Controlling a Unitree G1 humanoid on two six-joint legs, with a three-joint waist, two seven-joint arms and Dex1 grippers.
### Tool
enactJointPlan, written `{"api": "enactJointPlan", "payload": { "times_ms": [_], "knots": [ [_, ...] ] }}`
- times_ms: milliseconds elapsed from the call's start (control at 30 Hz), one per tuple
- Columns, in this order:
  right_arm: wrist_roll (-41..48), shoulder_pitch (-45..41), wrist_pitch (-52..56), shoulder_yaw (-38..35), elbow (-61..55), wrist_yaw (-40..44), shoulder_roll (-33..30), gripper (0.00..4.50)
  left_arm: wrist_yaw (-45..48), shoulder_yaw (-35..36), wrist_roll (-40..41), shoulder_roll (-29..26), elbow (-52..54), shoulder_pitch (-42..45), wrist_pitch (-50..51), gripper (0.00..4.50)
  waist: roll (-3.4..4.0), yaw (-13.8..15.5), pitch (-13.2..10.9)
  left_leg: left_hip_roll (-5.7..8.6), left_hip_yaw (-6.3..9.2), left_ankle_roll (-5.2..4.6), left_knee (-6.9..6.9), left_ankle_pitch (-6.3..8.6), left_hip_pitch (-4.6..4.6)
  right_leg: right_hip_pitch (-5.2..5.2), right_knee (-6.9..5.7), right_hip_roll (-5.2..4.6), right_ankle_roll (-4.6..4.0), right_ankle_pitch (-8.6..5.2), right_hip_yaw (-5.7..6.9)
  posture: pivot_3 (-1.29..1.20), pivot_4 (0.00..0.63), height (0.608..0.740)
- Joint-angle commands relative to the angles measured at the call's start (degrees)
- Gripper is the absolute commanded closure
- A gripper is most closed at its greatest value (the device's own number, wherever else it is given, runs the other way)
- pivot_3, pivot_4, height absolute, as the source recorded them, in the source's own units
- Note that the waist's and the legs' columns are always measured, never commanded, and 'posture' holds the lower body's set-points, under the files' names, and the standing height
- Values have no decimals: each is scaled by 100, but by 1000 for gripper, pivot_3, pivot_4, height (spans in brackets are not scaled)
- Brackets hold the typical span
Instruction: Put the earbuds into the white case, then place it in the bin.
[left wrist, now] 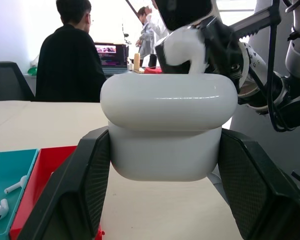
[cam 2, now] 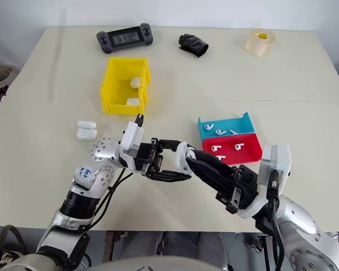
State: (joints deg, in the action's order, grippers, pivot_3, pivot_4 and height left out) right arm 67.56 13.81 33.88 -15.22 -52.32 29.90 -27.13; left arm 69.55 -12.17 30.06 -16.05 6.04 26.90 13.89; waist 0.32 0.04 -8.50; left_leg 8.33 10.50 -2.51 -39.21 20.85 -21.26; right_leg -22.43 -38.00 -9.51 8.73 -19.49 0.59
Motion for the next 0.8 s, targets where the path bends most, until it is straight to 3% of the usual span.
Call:
{"api": "enactJointPlan", "payload": {
  "times_ms": [33,467,767,800],
  "knots": [
    [-130,135,-256,83,-3,253,-71,3997,-26,66,150,18,227,92,18,1688,0,-3,0,0,0,0,0,0,1,0,0,0,0,0,0,0,150,740],
    [-806,240,-647,699,301,636,-168,3997,-35,66,129,20,269,107,27,1688,0,2,0,0,0,0,0,0,3,0,3,0,0,0,1,0,150,740],
    [-811,308,-601,767,649,655,-311,3997,-64,64,128,48,280,88,0,1688,0,2,0,0,0,0,1,0,3,1,4,0,0,0,1,0,150,740],
    [-652,293,-520,757,666,684,-383,3647,-65,65,122,55,273,90,-8,1688,0,3,0,0,-1,0,0,0,3,1,5,0,0,0,1,0,150,740]
  ]
}}
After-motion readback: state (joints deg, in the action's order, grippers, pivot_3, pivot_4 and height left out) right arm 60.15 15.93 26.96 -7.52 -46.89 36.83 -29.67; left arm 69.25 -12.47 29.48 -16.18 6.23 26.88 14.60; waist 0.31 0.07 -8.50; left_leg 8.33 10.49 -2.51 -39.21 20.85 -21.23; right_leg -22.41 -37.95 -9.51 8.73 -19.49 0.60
